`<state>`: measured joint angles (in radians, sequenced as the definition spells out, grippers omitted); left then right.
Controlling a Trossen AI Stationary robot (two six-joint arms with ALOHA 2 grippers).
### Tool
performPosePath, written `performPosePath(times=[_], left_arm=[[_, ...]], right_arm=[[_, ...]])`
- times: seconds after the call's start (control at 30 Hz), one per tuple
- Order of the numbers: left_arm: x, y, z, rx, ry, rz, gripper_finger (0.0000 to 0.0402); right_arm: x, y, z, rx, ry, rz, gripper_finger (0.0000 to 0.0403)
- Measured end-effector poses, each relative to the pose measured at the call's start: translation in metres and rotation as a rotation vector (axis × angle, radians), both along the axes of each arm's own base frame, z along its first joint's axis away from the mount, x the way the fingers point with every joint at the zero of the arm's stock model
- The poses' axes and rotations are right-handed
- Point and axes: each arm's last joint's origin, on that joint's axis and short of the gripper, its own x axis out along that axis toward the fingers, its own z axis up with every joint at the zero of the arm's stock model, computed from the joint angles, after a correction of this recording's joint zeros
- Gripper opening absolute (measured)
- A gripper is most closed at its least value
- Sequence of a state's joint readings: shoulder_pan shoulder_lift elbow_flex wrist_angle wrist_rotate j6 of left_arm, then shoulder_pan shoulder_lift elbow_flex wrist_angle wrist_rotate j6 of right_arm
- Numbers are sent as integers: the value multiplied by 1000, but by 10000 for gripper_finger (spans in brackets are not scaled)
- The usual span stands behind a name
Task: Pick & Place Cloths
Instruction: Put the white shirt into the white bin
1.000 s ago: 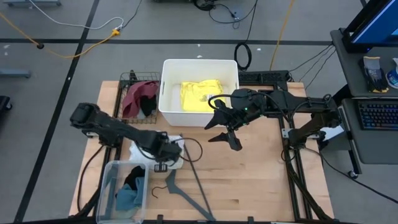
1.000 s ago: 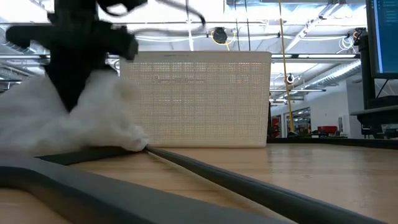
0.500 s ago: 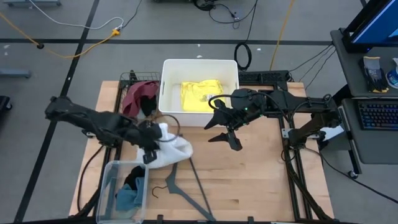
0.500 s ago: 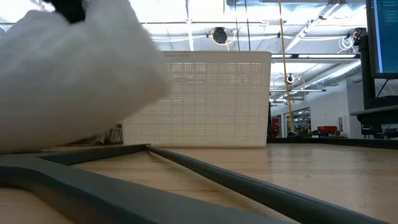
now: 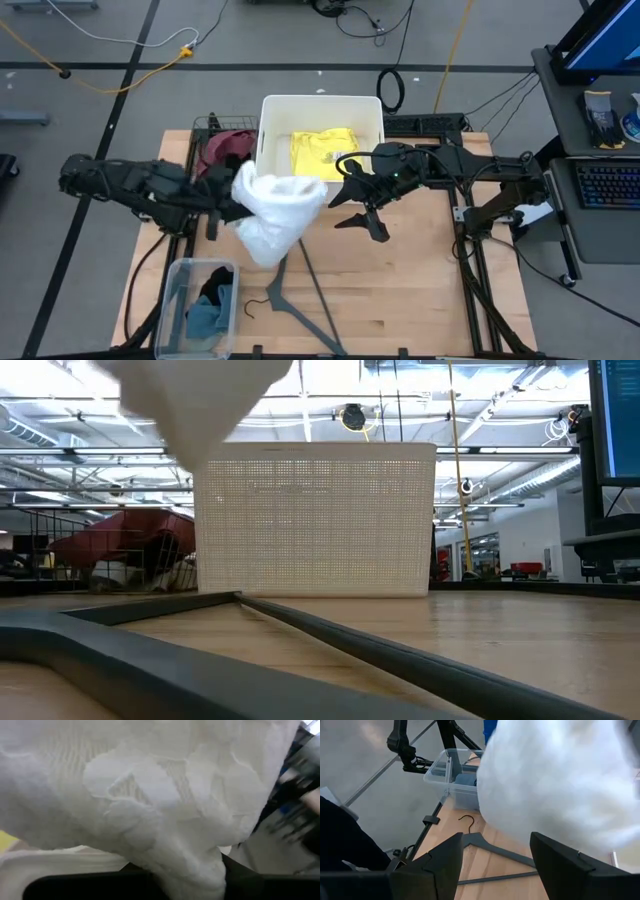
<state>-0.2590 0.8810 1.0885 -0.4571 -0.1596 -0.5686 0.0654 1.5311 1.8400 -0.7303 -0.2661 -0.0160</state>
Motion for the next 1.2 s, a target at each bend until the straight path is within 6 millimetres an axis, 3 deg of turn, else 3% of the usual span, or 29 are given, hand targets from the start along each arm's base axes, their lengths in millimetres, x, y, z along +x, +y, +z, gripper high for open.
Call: performPosePath(times=[0.23, 0.53, 0.87, 1.07, 1.2], left_arm=[[-4, 8, 31, 15, -311, 33, 58], [1, 27, 55, 121, -568, 200, 58], [23, 62, 48, 282, -507, 434, 58], [53, 91, 48, 359, -371, 464, 58], [78, 115, 54, 460, -192, 489, 58]], right_arm=[[-4, 0, 3, -51, -21, 27, 224], [-37, -4, 24, -123, -105, 0, 224], [-99, -13, 13, -143, -266, -71, 224], [-136, -20, -7, -101, -371, -120, 224], [-156, -22, -18, -85, -451, -135, 224]])
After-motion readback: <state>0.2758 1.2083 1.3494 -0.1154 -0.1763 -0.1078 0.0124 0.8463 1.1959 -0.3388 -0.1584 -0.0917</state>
